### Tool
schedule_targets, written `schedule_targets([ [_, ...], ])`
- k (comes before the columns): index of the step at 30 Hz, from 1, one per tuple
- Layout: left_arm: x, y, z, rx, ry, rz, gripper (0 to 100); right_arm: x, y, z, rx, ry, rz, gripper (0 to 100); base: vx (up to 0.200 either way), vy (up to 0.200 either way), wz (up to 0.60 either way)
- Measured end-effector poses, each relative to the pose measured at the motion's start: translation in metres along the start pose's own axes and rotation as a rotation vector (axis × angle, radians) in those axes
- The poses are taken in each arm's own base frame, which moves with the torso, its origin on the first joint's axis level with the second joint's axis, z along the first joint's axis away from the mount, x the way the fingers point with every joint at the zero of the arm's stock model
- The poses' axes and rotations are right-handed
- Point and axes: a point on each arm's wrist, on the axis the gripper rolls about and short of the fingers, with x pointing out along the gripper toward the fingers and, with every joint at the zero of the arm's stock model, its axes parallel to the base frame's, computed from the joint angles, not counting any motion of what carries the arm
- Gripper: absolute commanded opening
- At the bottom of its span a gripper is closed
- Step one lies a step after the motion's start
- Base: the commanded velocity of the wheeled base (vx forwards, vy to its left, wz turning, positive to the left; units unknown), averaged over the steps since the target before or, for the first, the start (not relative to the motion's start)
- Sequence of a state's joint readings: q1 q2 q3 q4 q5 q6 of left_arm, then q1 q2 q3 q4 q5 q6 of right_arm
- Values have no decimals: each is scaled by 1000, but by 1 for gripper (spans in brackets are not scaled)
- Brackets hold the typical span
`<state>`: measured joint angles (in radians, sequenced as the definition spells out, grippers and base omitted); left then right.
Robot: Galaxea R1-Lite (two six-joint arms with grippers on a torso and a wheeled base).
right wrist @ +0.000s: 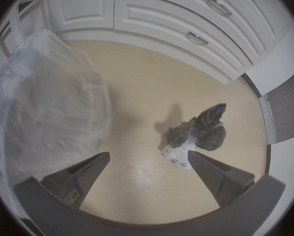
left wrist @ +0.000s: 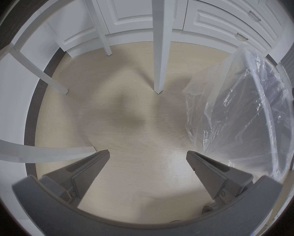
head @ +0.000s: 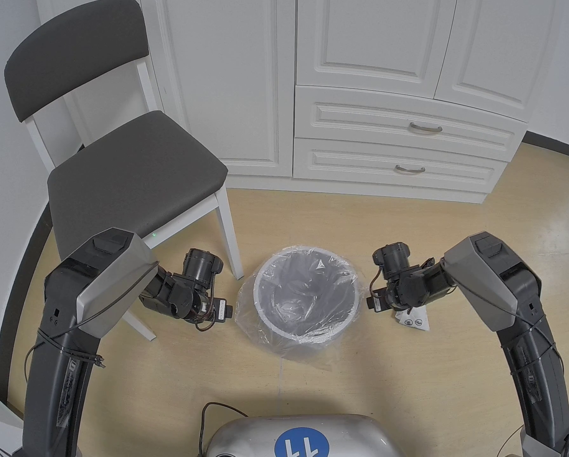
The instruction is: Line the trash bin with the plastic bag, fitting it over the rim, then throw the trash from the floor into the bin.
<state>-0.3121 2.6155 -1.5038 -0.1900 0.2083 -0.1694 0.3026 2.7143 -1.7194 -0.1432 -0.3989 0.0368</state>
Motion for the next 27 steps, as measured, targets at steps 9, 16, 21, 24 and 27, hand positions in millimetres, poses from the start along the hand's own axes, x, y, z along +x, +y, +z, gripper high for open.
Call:
schedule_targets([
  [9,0,-2,-1,3,-10,-5,100,-27,-33,-19,-197,1,81,100,0,0,0],
  [16,-3,-5,-1,-3,-63,-14,100,-50,-38,-46,-519,-183,215,100,0,0,0],
  [21,-6,-5,-2,-9,-101,-19,100,-57,-27,-62,-631,-246,338,100,0,0,0],
  [24,-8,-6,-3,-9,-116,-24,100,-55,-22,-58,-634,-270,354,100,0,0,0],
  [27,-9,-6,-4,-10,-125,-25,100,-53,-13,-50,-640,-311,376,100,0,0,0],
])
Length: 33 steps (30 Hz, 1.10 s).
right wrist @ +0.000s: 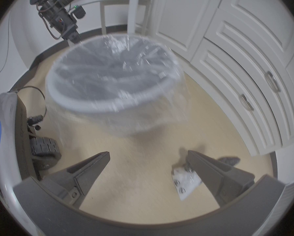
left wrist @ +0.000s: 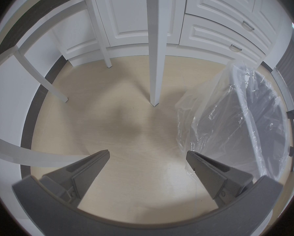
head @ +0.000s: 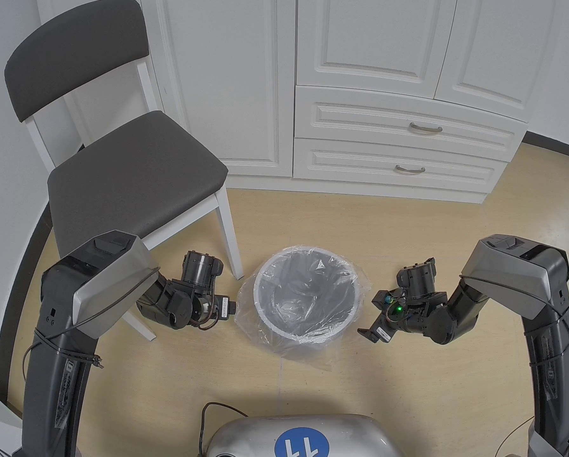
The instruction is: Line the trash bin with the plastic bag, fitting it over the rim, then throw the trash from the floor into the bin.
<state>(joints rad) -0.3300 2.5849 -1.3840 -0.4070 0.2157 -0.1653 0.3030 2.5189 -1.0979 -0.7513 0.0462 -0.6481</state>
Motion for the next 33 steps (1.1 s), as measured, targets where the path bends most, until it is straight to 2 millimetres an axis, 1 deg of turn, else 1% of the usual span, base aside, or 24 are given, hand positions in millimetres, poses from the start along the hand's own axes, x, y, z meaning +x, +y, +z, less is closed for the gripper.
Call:
schedule_targets([
  [6,-2,-1,0,1,-5,-4,100,9,6,14,-20,-51,18,100,0,0,0],
  [7,-3,-1,0,1,-5,-4,100,10,7,16,-22,-54,20,0,0,0,0],
  [12,-5,-1,1,0,-8,-6,100,17,7,14,-23,-41,35,0,0,0,0],
  [17,-6,-1,2,-1,-10,-8,100,22,2,6,-8,2,52,0,0,0,0],
  [24,-8,-1,3,-1,-13,-10,100,30,-20,7,20,11,23,0,0,0,0],
  [30,-8,-1,4,-2,-15,-10,100,35,-31,7,35,41,29,0,0,0,0],
  [31,-8,-1,4,-2,-15,-11,100,35,-33,7,32,44,25,100,0,0,0],
  [33,-8,-1,5,-3,-17,-10,100,35,-34,6,11,48,26,100,0,0,0],
])
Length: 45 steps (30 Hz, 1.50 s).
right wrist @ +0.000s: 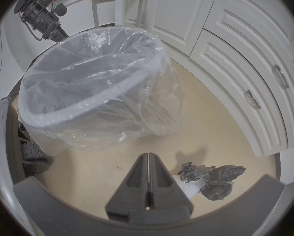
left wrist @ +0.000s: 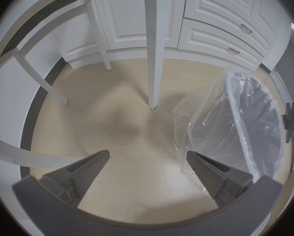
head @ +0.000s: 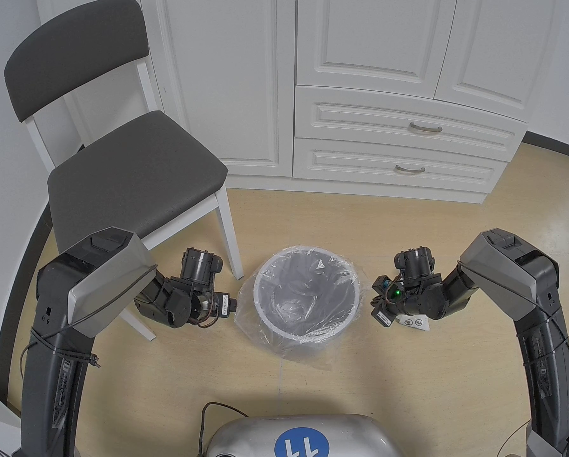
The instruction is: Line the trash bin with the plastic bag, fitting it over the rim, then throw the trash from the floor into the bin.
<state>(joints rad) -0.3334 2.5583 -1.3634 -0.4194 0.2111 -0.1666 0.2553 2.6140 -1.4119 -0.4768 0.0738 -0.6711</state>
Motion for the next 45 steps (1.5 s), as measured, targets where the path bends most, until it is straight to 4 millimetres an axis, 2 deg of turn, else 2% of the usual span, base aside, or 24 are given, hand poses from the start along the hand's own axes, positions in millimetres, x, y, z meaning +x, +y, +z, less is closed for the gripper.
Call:
schedule_targets([
  [4,0,1,0,-1,0,1,100,-4,1,-7,-45,22,11,100,0,0,0],
  [11,0,1,0,-1,0,1,100,-23,10,-18,-134,60,57,100,0,0,0],
  [16,0,0,0,0,0,0,100,-29,19,-3,-164,5,76,100,0,0,0],
  [24,0,1,1,-4,-12,-2,100,-22,26,12,-184,-57,60,100,0,0,0],
  [25,0,1,1,-5,-15,-2,100,-21,26,13,-184,-63,57,0,0,0,0],
  [35,3,3,1,-9,-16,2,100,-11,24,21,-185,-90,47,0,0,0,0],
  [45,3,4,1,-11,-16,3,100,-1,2,17,-150,-88,4,0,0,0,0],
])
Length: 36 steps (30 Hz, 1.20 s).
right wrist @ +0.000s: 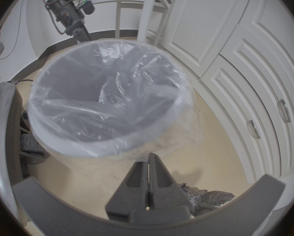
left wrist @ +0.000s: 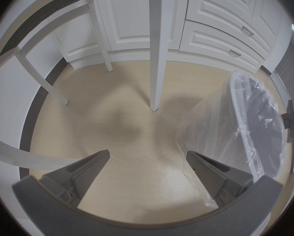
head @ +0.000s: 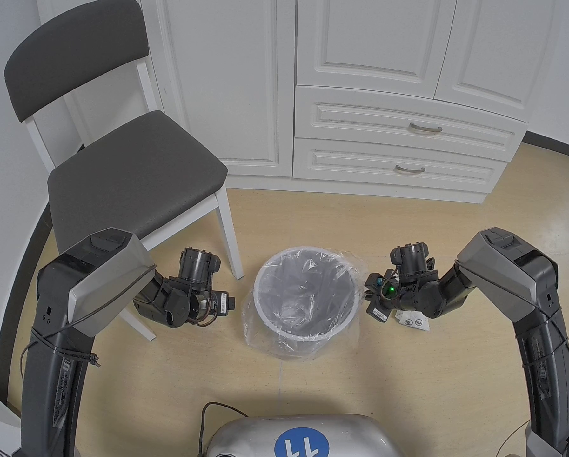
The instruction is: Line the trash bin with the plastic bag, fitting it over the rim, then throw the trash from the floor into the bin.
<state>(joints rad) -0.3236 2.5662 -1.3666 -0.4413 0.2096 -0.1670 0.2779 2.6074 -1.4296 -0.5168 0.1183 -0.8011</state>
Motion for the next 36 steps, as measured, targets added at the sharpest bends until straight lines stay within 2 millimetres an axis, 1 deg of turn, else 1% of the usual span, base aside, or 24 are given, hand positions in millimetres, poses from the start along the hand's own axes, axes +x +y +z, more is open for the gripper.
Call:
schedule_targets([
  [4,0,0,0,0,-1,1,100,5,-4,-6,45,34,19,0,0,0,0],
  [14,1,1,-1,-1,1,2,100,21,-27,-10,78,28,-32,0,0,0,0],
  [24,3,0,-2,1,5,2,100,39,-23,-22,82,41,-23,0,0,0,0],
  [25,3,0,-2,1,5,2,100,40,-23,-22,79,41,-22,100,0,0,0],
  [28,3,0,-2,1,5,2,100,39,-22,-26,69,51,-18,100,0,0,0],
  [31,3,0,-2,1,5,2,100,33,-23,-32,68,72,-10,100,0,0,0],
  [34,3,0,-2,0,5,2,100,22,-22,-34,64,91,4,100,0,0,0],
  [36,4,1,-3,0,6,3,100,11,-23,-33,56,101,10,100,0,0,0],
])
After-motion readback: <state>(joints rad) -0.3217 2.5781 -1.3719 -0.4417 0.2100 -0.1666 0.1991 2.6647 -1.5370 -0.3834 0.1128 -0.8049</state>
